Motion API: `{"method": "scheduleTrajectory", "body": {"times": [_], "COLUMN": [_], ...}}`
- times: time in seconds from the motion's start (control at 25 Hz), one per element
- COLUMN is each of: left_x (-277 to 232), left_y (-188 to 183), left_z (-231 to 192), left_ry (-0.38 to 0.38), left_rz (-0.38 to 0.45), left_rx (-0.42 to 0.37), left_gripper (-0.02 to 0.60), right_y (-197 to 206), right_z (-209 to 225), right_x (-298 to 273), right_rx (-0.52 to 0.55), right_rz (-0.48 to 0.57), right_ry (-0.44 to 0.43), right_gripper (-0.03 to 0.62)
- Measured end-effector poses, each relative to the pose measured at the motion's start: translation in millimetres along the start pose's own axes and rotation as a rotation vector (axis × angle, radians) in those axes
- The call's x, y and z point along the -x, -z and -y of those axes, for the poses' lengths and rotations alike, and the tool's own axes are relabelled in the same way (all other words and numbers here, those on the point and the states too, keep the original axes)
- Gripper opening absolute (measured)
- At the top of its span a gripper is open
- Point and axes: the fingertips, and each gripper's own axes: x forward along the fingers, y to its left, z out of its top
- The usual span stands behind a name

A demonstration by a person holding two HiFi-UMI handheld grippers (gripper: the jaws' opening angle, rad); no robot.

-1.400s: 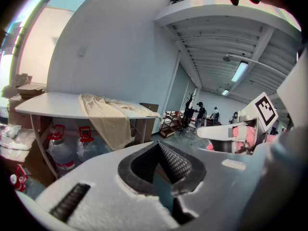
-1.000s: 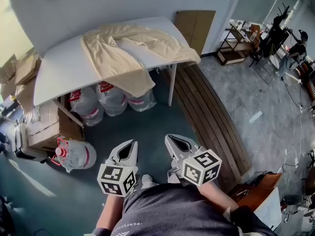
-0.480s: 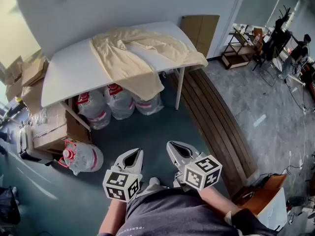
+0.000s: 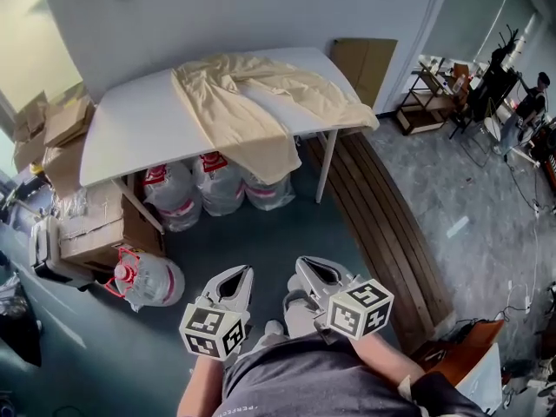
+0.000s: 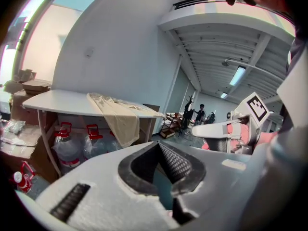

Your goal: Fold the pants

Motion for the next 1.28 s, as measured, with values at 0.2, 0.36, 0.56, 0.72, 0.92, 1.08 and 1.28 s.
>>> {"method": "scheduleTrajectory", "body": {"times": [0.2, 0.36, 0.56, 0.72, 0.92, 1.08, 1.28], "left_x": [-4.0, -17.2, -58.6, -94.4, -136.4, -156.8, -165.6], "left_y": [-5.6, -16.6, -48.1, -68.6, -91.4, -96.6, -95.8], "left_z": [-27.2, -51.6, -78.1, -86.4, -103.4, -113.4, -126.4], "left_ry": [-0.034, -0.081, -0.095, -0.082, -0.078, -0.09, -0.107], "left_rz": [0.023, 0.001, -0.015, -0.017, -0.008, -0.021, -0.052], "left_rx": [0.074, 0.048, 0.028, -0.002, -0.015, -0.032, -0.026], "left_gripper": [-0.005, 0.0, 0.0, 0.0, 0.0, 0.0, 0.0], "right_y": [-2.8, -20.8, -54.3, -74.4, -98.6, -106.3, -108.1], "right_z": [1.1, 14.0, 44.7, 72.6, 105.8, 128.1, 137.1], "right_x": [-38.1, -73.6, -105.7, -123.1, -141.1, -153.0, -170.9], "right_rx": [0.019, 0.015, 0.021, 0.022, 0.045, 0.037, 0.041], "right_rz": [-0.041, -0.061, -0.076, -0.081, -0.065, -0.066, -0.09], "right_ry": [-0.071, -0.101, -0.103, -0.091, -0.086, -0.078, -0.086], "right_gripper": [-0.002, -0.002, -0.002, -0.002, -0.002, -0.002, -0.002]}}
